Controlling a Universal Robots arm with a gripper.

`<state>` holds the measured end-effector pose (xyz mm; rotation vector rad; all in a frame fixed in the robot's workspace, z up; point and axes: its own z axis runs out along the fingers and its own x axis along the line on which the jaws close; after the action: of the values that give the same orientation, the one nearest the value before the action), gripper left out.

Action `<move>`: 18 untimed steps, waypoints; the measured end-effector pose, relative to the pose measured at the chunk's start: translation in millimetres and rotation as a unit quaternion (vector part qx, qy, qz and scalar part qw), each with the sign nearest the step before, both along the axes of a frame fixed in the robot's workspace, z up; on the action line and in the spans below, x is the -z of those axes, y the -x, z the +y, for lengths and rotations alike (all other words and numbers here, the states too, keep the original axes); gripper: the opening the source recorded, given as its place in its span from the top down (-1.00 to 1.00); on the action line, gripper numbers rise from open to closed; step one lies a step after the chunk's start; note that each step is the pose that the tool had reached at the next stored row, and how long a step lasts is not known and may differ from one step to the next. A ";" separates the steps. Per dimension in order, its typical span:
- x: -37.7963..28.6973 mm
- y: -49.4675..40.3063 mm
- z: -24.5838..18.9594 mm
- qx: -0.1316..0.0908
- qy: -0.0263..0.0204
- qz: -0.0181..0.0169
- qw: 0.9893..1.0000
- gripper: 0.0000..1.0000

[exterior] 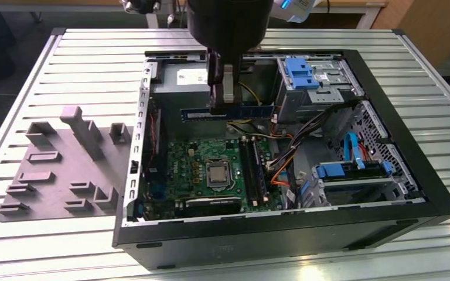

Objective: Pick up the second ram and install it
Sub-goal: 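Pick up the second ram and move it above second insertion slot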

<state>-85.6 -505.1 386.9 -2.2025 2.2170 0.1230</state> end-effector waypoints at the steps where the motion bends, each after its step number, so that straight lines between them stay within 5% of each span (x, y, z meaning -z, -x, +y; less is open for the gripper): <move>1: 0.2 -0.1 0.0 0.000 0.000 0.000 1.000 0.77; 18: 3.4 -2.8 0.0 0.000 0.000 0.000 1.000 0.77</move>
<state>-82.7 -505.1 383.6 -2.2025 2.2169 0.1231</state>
